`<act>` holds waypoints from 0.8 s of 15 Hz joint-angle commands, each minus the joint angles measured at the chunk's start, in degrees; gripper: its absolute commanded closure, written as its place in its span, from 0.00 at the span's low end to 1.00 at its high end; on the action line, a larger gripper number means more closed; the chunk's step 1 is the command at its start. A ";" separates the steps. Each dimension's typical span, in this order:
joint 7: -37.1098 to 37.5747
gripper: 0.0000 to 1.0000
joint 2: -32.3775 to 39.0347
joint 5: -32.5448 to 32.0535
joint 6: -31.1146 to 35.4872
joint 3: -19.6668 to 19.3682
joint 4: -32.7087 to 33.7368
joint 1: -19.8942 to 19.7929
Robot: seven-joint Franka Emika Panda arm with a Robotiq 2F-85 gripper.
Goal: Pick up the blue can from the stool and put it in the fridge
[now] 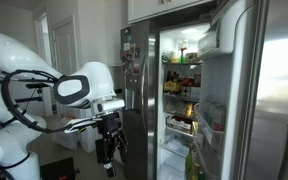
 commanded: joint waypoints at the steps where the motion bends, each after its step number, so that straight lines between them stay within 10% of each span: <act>1: 2.00 0.00 -1.16 -3.36 7.23 -1.27 -3.24 -4.26; 12: -7.93 0.00 9.66 1.29 18.38 -8.33 -1.10 -11.57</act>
